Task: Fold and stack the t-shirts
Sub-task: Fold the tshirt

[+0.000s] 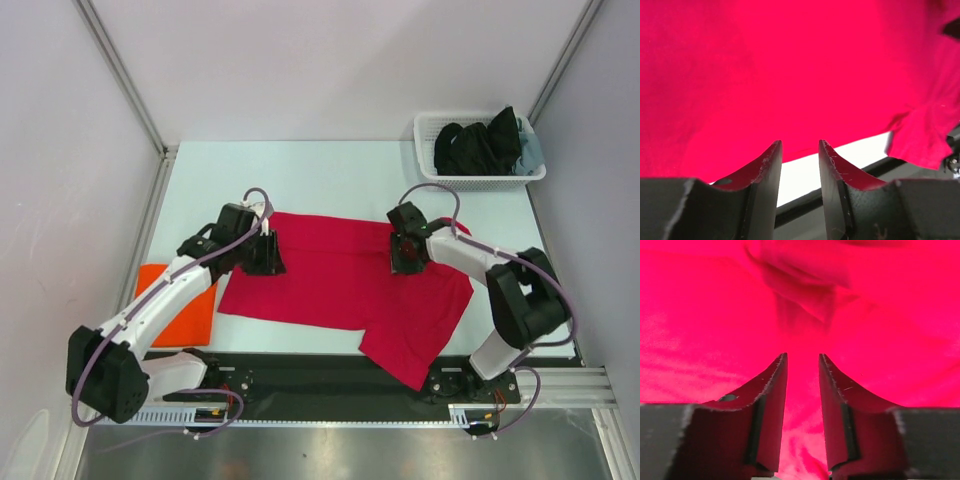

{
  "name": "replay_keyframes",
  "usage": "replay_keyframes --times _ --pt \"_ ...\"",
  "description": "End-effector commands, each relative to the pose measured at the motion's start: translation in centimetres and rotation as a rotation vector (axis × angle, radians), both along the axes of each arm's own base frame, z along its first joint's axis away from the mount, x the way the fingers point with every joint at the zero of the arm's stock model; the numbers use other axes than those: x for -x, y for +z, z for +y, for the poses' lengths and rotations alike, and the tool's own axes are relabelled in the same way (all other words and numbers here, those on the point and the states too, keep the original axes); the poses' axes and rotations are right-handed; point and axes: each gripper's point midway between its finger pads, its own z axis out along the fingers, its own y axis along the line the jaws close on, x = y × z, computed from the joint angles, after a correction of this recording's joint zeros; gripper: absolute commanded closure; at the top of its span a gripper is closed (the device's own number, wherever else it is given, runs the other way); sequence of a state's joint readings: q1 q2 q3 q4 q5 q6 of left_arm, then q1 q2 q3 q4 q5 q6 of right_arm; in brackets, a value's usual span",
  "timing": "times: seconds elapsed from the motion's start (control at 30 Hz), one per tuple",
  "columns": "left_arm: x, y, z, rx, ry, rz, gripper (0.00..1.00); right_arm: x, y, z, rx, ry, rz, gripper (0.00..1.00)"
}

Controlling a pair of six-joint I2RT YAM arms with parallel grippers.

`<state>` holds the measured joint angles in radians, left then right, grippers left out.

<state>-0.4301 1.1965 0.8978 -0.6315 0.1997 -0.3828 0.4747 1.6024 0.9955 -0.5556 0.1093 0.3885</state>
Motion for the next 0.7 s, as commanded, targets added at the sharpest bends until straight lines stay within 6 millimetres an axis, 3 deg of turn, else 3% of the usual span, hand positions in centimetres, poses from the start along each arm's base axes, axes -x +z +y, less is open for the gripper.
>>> replay_keyframes --times 0.0,0.17,0.33,0.67 --pt "0.5 1.7 -0.3 0.025 -0.059 -0.054 0.6 -2.3 0.2 1.0 0.026 -0.012 -0.071 0.66" --pt "0.9 1.8 0.0 0.021 -0.06 -0.059 0.6 -2.8 -0.8 0.2 0.101 -0.027 -0.054 0.66" --pt "0.8 1.6 0.3 0.008 -0.047 -0.061 0.6 -3.5 -0.3 -0.8 0.175 -0.024 -0.067 0.65" --pt "0.6 1.6 0.1 0.01 -0.044 -0.051 0.6 -4.7 -1.2 -1.8 0.186 -0.025 -0.052 0.65"
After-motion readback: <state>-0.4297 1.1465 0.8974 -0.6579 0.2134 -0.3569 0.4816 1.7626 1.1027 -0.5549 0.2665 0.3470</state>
